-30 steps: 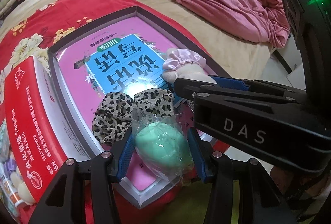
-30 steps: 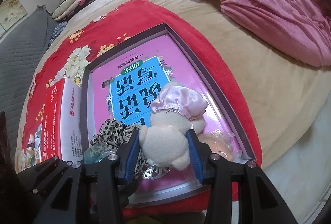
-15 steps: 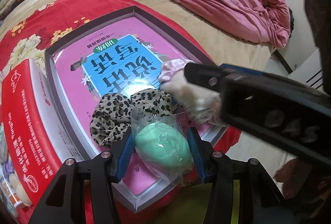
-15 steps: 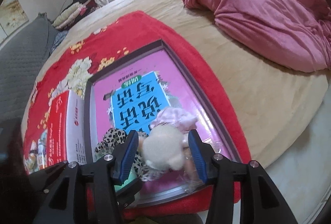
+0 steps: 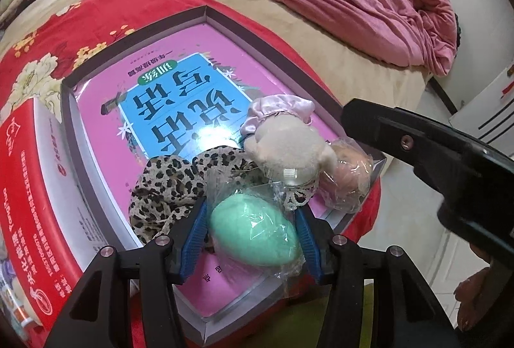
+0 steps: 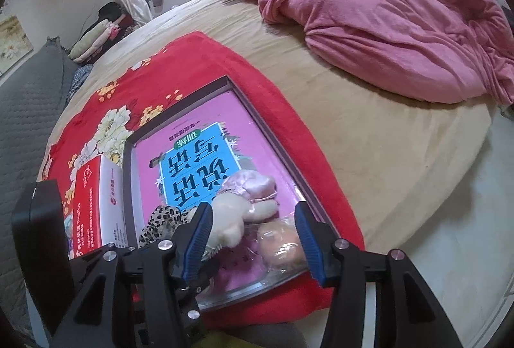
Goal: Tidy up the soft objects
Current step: 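Lower the plush bear into the tray and open the right gripper while the left releases the green sponge, then withdraw both grippers from the tray back toward the pile of items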
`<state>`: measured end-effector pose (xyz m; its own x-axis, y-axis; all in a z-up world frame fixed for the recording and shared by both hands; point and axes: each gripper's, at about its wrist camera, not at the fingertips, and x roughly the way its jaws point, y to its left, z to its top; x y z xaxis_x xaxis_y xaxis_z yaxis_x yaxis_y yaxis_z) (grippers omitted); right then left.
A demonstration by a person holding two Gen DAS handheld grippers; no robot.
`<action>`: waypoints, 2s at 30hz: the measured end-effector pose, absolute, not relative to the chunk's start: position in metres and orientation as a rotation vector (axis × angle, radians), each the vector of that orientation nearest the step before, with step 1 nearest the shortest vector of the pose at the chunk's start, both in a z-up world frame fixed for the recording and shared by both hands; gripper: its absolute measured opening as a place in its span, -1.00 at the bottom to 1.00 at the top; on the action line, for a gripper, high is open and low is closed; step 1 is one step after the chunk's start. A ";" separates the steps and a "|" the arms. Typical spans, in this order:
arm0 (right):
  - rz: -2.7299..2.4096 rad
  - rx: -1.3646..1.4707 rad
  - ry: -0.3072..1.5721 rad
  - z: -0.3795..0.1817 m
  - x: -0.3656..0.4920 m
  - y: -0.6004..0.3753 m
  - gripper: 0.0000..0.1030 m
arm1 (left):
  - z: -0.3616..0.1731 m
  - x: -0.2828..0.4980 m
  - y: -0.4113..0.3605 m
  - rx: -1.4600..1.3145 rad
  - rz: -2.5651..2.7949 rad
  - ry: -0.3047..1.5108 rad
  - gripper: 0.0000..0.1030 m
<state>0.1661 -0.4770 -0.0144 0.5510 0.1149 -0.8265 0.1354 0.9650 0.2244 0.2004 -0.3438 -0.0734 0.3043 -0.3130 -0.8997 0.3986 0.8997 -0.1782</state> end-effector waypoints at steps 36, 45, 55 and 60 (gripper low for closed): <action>-0.034 0.276 0.920 0.023 0.148 -0.475 0.15 | -0.051 0.178 -0.319 0.134 -0.456 1.112 0.45; -0.040 0.267 0.900 0.033 0.145 -0.474 0.16 | -0.036 0.176 -0.313 0.111 -0.462 1.083 0.46; -0.049 0.251 0.869 0.046 0.139 -0.468 0.30 | -0.005 0.172 -0.286 0.046 -0.422 1.020 0.50; -0.049 0.234 0.860 0.052 0.137 -0.460 0.34 | 0.009 0.165 -0.265 0.012 -0.394 0.993 0.54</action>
<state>0.1366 -0.4598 0.0520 0.6531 0.0513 -0.7555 0.1365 0.9734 0.1841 0.1649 -0.2651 0.0092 0.4818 -0.3178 -0.8166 0.3290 0.9293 -0.1675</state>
